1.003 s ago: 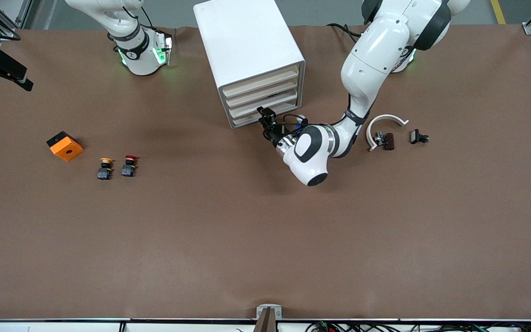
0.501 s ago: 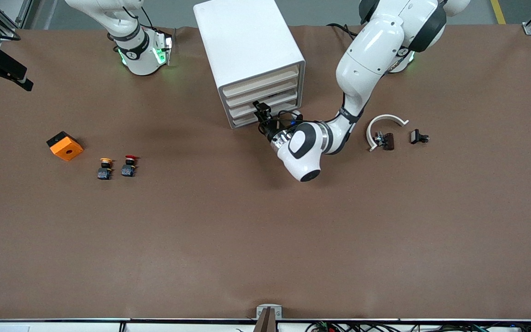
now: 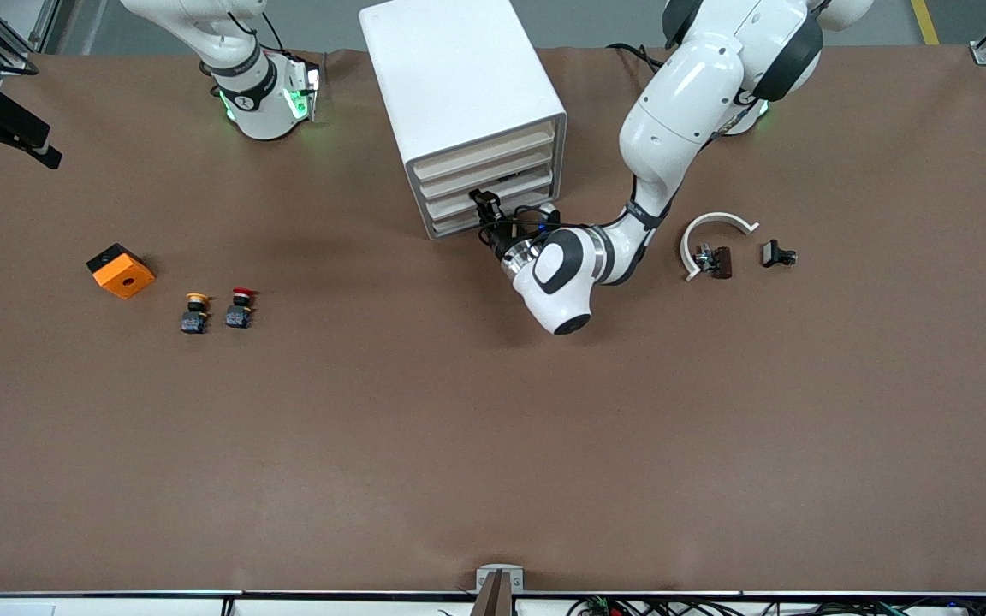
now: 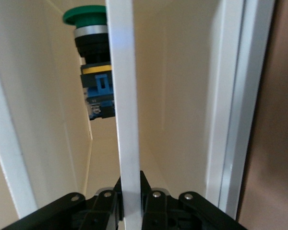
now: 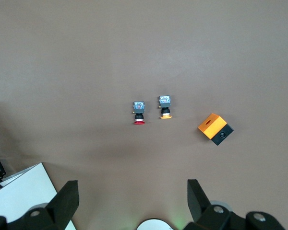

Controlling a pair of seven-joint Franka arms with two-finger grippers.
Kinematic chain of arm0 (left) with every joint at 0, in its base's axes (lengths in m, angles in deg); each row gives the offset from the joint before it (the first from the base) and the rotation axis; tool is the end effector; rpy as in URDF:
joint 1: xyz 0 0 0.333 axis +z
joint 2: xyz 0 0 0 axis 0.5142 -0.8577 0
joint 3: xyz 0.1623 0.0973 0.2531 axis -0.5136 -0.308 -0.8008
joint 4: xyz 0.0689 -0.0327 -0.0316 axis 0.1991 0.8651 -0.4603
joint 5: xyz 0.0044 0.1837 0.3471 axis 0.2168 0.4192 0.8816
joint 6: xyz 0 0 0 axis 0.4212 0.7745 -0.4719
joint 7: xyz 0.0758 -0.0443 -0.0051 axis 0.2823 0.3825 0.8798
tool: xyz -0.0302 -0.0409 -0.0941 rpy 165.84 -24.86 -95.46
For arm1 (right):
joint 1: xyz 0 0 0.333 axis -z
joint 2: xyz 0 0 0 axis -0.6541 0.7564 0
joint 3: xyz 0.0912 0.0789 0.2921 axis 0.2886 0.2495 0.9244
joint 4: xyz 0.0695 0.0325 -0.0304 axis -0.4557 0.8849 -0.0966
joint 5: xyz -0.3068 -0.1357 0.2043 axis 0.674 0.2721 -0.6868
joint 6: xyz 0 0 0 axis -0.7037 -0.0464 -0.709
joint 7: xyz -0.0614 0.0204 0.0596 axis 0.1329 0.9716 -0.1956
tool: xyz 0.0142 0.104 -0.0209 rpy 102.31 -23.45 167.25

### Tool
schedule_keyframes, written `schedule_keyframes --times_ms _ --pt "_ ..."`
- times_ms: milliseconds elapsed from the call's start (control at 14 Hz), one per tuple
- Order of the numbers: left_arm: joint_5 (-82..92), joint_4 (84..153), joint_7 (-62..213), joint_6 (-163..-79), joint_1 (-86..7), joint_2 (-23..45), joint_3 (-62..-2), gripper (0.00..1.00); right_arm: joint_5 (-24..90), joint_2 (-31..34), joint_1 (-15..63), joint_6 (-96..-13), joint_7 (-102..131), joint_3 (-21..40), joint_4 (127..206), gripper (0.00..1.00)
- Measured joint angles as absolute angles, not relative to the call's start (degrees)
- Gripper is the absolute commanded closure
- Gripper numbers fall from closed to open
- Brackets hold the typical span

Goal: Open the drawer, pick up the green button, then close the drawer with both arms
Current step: 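Pull the drawer open with the left gripper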

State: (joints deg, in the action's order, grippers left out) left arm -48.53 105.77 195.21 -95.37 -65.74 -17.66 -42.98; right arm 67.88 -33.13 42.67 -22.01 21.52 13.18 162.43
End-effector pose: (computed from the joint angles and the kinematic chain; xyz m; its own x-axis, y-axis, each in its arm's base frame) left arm 0.4144 -0.4859 0.1134 -0.4935 0.8692 -0.0305 0.2001 0.0793 -0.9766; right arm 0.4807 -0.0256 0.6755 0.9964 -0.0839 -0.0152 -0.0844 -0.9958 -0.0348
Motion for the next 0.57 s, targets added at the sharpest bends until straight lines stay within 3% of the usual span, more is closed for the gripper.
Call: schedule_keyframes --times_ms 573 --pt "-48.5 105.3 195.5 -95.1 -63.3 -17.8 -43.6 0.94 67.9 -31.4 42.6 -21.4 21.5 13.2 161.9 0.00"
